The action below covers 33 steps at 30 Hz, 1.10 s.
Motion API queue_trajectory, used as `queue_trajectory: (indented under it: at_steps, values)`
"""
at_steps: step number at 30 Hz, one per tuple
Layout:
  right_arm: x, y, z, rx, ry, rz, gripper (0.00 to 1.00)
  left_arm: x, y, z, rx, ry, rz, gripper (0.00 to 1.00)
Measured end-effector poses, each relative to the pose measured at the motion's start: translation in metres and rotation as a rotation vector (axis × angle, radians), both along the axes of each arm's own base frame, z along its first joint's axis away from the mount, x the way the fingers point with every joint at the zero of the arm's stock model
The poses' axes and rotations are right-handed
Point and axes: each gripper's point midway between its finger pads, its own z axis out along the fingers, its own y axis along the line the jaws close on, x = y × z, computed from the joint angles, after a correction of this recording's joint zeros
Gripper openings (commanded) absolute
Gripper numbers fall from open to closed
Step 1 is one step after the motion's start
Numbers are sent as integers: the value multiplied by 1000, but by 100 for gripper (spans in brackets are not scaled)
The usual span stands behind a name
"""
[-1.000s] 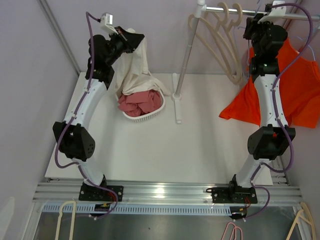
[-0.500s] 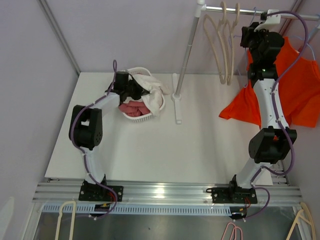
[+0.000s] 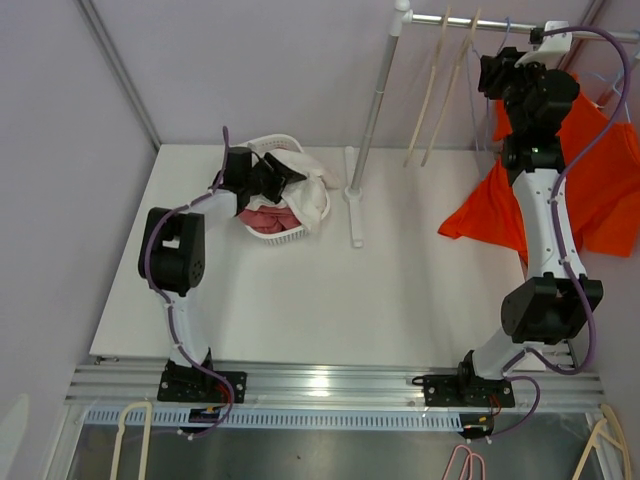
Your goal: Remove the t-shirt from the hanger
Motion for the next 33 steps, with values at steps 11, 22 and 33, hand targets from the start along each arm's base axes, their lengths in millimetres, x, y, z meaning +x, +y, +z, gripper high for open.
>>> queue_trajectory:
  at_steps: [11,22,33]
  values:
    - [-52,-23,24,54,37,-108,49,5,23,91,203,-192,88,99]
    - [-112,-111,38,176,124,-440,99,-24,30,162,416,-371,142,100]
    - [-109,-168,14,83,208,-698,100,-34,49,215,560,-497,220,99]
